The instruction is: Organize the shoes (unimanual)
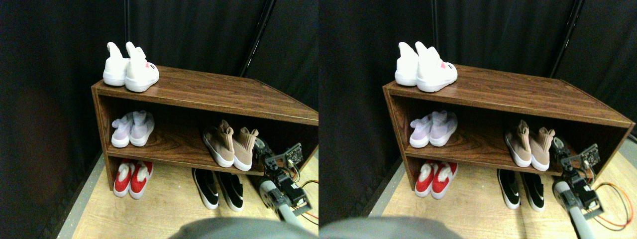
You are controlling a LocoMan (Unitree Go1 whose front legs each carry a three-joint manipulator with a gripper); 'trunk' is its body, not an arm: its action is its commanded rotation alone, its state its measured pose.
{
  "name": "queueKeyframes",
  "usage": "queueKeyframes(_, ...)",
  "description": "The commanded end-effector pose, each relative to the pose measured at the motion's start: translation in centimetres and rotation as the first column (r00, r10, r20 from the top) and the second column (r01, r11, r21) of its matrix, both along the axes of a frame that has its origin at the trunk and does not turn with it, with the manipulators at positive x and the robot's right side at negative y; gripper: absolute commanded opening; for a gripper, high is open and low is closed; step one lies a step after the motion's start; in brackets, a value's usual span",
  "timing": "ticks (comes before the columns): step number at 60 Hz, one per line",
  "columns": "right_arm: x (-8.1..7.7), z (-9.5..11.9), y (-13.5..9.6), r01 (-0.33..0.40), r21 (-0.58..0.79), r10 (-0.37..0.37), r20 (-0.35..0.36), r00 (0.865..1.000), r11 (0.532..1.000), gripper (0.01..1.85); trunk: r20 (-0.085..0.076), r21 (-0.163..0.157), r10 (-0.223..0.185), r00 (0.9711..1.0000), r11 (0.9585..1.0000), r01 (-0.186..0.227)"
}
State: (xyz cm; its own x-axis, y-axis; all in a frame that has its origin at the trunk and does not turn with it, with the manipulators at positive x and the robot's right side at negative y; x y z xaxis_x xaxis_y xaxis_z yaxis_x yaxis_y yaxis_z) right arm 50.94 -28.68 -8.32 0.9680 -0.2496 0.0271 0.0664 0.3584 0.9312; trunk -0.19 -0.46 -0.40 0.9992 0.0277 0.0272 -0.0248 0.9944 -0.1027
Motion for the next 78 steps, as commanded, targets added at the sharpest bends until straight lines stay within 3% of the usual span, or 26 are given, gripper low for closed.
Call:
queueKeyframes(1, -0.8, 1.9, -0.3, -0.022, -0.064, 0.025, 0.052, 0.998, 0.998, 0.06, 0.006, -0.007, -0.021, 0.9998, 0.9998, 0.021)
queueKeyframes(12, -3.9, 3.9, -0.5, -0.018, -0.099, 0.03, 0.122, 0.992, 0.995, 0.06, 0.009, 0.001, -0.035, 0.9994, 0.9994, 0.035)
queueKeyframes(23, -6.8, 4.6, -0.5, -0.036, -0.152, 0.06, 0.152, 0.987, 0.988, 0.06, 0.003, 0.003, -0.044, 0.999, 0.999, 0.044)
queueKeyframes(25, -7.5, 4.5, -0.5, -0.076, -0.153, 0.099, 0.155, 0.983, 0.985, 0.06, 0.003, 0.003, -0.044, 0.999, 0.999, 0.044)
queueKeyframes(42, -11.2, 3.0, -0.1, -0.179, -0.071, 0.189, 0.17, 0.967, 0.981, 0.06, -0.028, 0.0, -0.044, 0.9986, 0.999, 0.044)
queueKeyframes(48, -11.9, 2.3, 0.2, -0.236, -0.088, 0.247, 0.154, 0.957, 0.968, 0.06, -0.043, -0.004, -0.044, 0.9981, 0.999, 0.043)
queueKeyframes(54, -12.7, 1.1, 0.9, -0.231, -0.011, 0.23, 0.146, 0.962, 0.973, 0.06, -0.059, -0.003, -0.041, 0.9974, 0.9992, 0.041)
queueKeyframes(60, -12.8, -0.2, 0.9, -0.257, 0.007, 0.254, 0.139, 0.957, 0.966, 0.06, -0.073, -0.002, -0.038, 0.9966, 0.9993, 0.038)
queueKeyframes(65, -12.8, -1.5, 0.8, -0.241, 0.042, 0.235, 0.113, 0.965, 0.97, 0.06, -0.09, 0.0, -0.036, 0.9953, 0.9993, 0.036)
queueKeyframes(78, -12.3, -4.4, 0.6, -0.267, 0.07, 0.263, 0.063, 0.963, 0.961, 0.06, -0.112, 0.007, -0.036, 0.9931, 0.9993, 0.037)
